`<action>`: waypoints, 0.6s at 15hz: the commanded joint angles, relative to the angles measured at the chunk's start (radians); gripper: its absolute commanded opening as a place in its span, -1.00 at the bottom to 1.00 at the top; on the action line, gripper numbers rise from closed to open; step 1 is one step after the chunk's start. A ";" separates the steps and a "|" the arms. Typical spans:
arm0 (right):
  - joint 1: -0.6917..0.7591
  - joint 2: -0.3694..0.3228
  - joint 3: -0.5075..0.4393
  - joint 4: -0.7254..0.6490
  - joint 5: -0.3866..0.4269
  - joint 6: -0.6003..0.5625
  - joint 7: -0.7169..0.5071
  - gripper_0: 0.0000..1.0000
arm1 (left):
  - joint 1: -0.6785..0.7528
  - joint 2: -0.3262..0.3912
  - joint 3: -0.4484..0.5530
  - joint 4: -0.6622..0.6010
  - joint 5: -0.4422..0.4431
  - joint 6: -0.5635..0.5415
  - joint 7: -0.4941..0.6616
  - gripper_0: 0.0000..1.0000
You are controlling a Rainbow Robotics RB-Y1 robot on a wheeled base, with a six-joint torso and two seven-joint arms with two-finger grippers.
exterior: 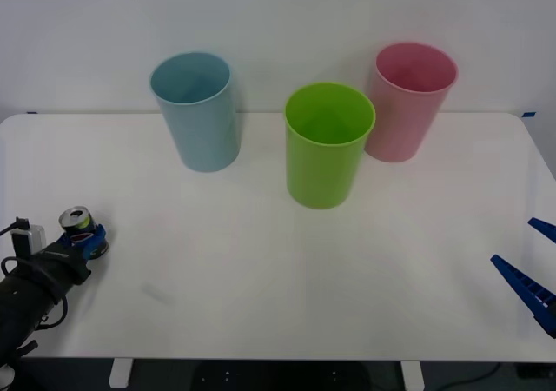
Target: Grasp the object on the table and drop it into the matching bin: aluminum can to the light blue bin, PET bottle to the pink bin.
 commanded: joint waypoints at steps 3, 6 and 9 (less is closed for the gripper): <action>0.000 0.000 0.000 0.000 0.000 0.000 0.000 1.00 | 0.000 0.001 0.005 -0.028 0.006 -0.004 0.008 -1.00; 0.000 0.000 0.000 0.000 0.000 0.000 0.000 1.00 | 0.000 0.001 0.014 -0.061 0.011 -0.024 0.018 -1.00; 0.000 0.000 0.000 0.000 0.000 0.000 0.000 1.00 | 0.008 0.001 0.020 -0.127 0.017 -0.046 0.037 -0.99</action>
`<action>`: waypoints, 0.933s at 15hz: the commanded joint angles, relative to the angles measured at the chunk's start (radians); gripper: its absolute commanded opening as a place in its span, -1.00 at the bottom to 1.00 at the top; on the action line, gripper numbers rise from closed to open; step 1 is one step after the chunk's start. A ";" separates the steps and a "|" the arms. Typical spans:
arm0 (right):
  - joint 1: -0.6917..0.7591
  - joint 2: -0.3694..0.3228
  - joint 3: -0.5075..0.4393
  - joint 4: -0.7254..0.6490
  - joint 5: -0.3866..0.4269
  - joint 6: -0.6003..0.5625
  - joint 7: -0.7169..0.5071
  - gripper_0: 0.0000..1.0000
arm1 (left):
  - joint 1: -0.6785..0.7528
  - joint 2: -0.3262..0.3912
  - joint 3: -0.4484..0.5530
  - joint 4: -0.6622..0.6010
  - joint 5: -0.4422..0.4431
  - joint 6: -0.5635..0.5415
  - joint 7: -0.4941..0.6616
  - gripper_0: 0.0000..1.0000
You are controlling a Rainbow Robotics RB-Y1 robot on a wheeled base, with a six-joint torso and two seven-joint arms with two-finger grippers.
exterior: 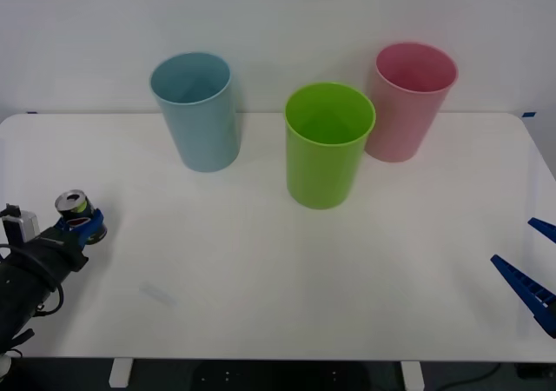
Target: Grasp the object on the table and drop it into the matching bin: aluminum can to the light blue bin, PET bottle to the pink bin.
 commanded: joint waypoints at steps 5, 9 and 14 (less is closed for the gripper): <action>0.000 0.000 0.000 0.000 0.000 0.000 0.000 1.00 | 0.018 0.000 0.015 -0.183 0.018 -0.009 0.062 -1.00; 0.000 0.000 0.000 0.000 0.000 0.000 0.000 1.00 | 0.018 0.000 0.027 -0.303 0.021 -0.006 0.154 -0.99; 0.000 0.000 0.000 0.000 0.000 0.000 0.000 1.00 | -0.032 0.000 0.030 -0.413 -0.074 0.003 0.320 -0.99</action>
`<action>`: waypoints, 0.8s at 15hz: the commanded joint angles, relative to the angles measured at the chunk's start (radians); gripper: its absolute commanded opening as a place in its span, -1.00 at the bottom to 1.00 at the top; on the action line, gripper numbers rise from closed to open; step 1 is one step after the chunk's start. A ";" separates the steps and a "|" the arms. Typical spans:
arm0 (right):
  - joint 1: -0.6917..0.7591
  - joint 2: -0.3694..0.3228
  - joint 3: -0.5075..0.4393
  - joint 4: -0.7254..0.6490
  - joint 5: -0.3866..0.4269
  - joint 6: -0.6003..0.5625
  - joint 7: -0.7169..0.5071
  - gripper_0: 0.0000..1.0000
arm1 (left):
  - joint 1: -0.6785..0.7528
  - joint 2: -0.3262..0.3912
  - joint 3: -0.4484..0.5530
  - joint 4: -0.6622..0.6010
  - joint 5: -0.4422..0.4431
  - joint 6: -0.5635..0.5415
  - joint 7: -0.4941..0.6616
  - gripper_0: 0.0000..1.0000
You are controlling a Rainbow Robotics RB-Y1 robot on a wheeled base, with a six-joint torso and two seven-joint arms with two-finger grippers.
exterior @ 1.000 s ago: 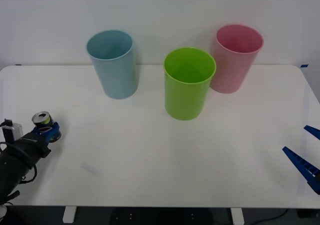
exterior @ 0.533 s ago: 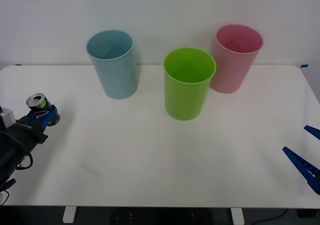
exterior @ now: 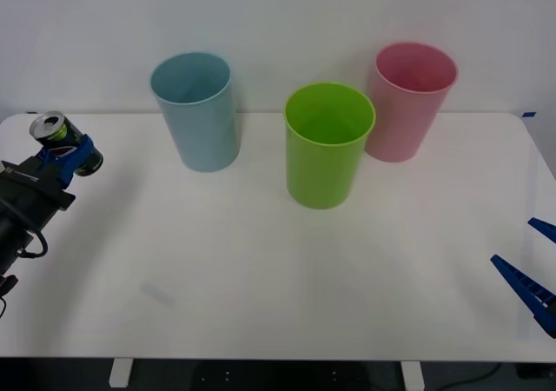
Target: Grasp the object on the table and drop it into the matching bin: aluminum can to the light blue bin, PET bottle to the pink bin.
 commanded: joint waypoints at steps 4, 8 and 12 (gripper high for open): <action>0.000 0.000 0.000 0.000 0.000 0.000 0.000 1.00 | -0.124 0.000 -0.018 -0.014 -0.092 0.027 0.105 -0.99; 0.000 0.000 0.000 0.000 0.000 0.000 0.000 1.00 | -0.231 0.000 -0.041 -0.008 -0.182 0.064 0.182 -0.99; 0.000 0.000 0.000 0.000 0.000 0.000 0.000 1.00 | -0.352 0.000 -0.101 0.070 -0.262 0.125 0.212 -0.99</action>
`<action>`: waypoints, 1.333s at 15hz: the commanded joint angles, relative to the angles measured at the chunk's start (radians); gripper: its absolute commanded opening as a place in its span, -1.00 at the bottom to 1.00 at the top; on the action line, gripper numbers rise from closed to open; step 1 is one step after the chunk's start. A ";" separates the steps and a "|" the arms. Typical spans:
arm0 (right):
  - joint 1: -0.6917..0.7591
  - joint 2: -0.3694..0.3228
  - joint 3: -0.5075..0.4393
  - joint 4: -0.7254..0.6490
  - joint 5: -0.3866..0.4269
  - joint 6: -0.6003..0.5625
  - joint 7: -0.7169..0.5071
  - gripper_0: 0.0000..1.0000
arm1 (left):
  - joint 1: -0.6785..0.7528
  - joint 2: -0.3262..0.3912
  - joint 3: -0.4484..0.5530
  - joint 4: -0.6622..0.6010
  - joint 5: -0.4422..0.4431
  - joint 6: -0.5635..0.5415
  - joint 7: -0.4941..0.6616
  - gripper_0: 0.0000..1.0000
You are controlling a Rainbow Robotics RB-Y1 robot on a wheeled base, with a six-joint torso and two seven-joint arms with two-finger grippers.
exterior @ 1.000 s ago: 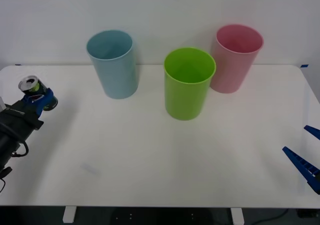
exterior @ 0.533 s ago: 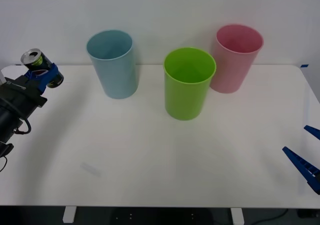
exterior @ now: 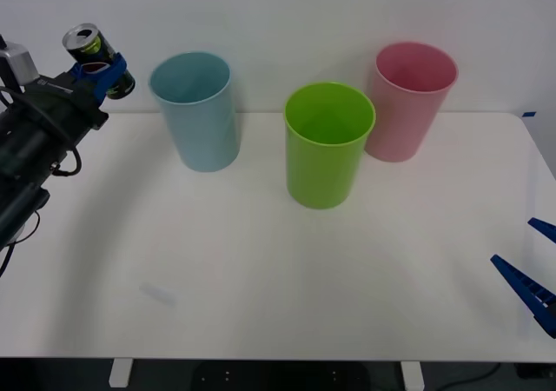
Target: Grasp the object on the table and drop it into the matching bin: aluminum can to the light blue bin, PET bottle to the pink bin.
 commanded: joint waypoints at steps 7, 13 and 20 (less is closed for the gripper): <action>0.000 0.000 0.000 0.000 0.000 0.000 0.000 1.00 | -0.335 -0.001 -0.088 0.380 -0.125 0.012 -0.009 -0.98; 0.000 0.000 0.000 0.000 0.000 0.000 0.000 1.00 | -0.475 -0.023 -0.106 0.553 -0.196 0.031 -0.028 -0.98; 0.000 0.000 0.000 0.000 0.000 0.000 0.000 1.00 | -0.487 -0.047 -0.100 0.558 -0.217 0.055 -0.042 -0.96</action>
